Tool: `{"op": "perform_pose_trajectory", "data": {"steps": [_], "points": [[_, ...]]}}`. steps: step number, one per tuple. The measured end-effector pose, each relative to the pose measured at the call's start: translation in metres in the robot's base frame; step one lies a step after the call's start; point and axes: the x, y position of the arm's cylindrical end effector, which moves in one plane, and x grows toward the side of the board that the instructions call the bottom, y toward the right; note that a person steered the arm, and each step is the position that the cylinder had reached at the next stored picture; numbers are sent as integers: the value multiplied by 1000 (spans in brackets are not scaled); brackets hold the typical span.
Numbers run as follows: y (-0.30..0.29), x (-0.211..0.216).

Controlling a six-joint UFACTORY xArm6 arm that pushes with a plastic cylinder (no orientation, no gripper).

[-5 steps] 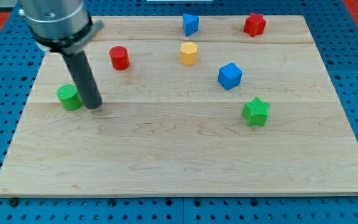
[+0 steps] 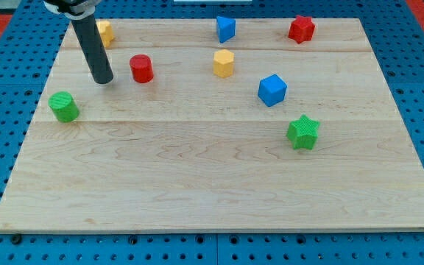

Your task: Move your arm towards the red circle

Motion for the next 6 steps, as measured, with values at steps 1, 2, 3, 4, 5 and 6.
{"op": "perform_pose_trajectory", "data": {"steps": [1,2,3,4,5,6], "points": [[0,-18],[0,-19],[1,-19],[5,-19],[48,-18],[87,-17]]}}
